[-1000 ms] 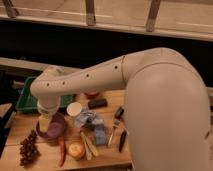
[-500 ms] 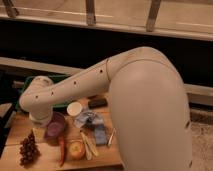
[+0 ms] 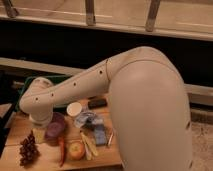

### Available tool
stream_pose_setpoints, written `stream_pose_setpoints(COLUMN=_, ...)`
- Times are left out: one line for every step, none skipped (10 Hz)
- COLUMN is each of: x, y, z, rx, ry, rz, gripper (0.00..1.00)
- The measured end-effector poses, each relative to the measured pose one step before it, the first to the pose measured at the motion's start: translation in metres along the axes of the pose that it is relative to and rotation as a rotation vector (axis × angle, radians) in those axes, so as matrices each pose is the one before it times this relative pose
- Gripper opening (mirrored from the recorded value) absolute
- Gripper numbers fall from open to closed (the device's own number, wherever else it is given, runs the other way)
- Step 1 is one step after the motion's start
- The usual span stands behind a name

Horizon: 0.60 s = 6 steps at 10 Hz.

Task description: Place pepper in table surface

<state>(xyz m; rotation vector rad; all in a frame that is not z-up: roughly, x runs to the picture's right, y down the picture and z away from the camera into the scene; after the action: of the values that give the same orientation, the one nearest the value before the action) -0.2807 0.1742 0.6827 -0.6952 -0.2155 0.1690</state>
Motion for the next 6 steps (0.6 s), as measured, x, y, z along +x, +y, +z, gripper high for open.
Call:
stream_pose_setpoints(x=0.00831, y=0.0033, z=0.00674, rx=-0.01905, ry=0.02516, rz=0.01705, gripper=0.8)
stream_pose_setpoints(x=0.00334, y=0.00188, z=0.00462, rx=-0.00911, ry=0.00843, rz=0.00789, gripper=0.8)
stream_pose_setpoints(x=0.01055, y=0.00452, z=0.01255, rx=-0.02052, ry=0.02029, rz=0.0198, gripper=0.8)
stream_pose_setpoints(x=0.01607, y=0.0042, z=0.01402, rx=-0.02196, ry=0.02139, rz=0.03072, gripper=0.8)
stream_pose_setpoints(x=0.01026, y=0.0018, z=0.00671, rx=-0.01285, ry=0.01314, rz=0.02468, gripper=0.8)
stream_pose_setpoints(x=0.00613, y=0.00219, z=0.00332, rx=-0.00797, ry=0.01135, rz=0.0195, gripper=0.8)
